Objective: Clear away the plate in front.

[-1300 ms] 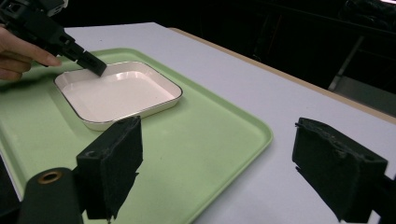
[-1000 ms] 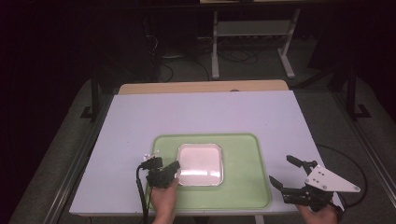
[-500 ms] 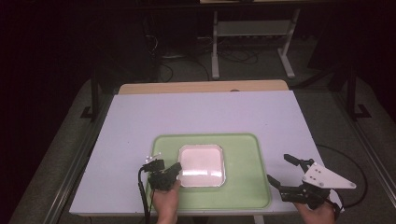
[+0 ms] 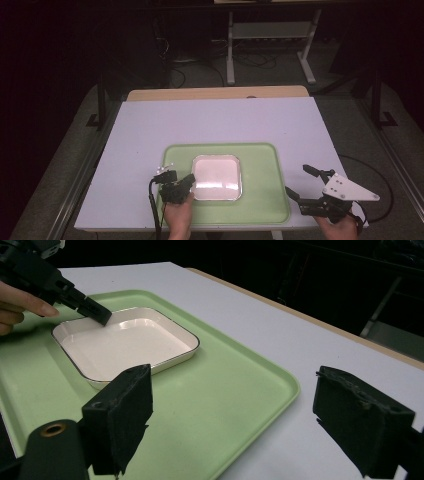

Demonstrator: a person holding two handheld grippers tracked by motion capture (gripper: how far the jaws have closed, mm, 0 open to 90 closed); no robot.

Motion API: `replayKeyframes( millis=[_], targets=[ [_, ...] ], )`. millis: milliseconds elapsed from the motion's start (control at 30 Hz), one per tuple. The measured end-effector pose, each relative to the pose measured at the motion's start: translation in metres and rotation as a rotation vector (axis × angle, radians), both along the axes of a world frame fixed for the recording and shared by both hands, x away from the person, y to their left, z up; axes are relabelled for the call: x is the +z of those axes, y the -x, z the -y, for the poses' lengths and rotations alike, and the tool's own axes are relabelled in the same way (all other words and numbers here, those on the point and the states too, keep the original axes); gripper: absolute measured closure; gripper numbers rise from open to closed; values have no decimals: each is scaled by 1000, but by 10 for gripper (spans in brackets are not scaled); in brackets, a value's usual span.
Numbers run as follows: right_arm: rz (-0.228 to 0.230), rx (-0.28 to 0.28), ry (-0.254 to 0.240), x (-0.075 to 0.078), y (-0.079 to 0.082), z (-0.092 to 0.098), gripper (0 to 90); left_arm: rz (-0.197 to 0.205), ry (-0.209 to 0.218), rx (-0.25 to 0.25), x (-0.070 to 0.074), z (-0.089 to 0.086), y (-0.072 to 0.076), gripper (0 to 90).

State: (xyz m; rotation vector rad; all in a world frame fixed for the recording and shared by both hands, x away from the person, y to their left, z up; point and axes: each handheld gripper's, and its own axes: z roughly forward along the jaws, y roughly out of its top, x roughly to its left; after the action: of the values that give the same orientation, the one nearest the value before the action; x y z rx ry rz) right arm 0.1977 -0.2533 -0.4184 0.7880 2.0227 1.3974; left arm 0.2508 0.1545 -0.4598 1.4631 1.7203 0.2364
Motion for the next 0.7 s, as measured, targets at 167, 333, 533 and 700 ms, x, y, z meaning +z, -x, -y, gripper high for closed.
replayKeyframes(
  millis=[167, 333, 533, 700],
  targets=[
    [1, 2, -1, 0, 0, -1, 153, 1, 5, -3, -1, 0, 0, 860],
    [4, 1, 6, 1, 1, -1, 153, -1, 12, -18, -1, 1, 1, 809],
    [1, 4, 8, 0, 0, -2, 153, 25, 11, -29, 2, -1, 4, 795],
    [1, 4, 10, 0, 0, -2, 153, 37, 4, -30, 5, -6, 4, 787]
  ],
)
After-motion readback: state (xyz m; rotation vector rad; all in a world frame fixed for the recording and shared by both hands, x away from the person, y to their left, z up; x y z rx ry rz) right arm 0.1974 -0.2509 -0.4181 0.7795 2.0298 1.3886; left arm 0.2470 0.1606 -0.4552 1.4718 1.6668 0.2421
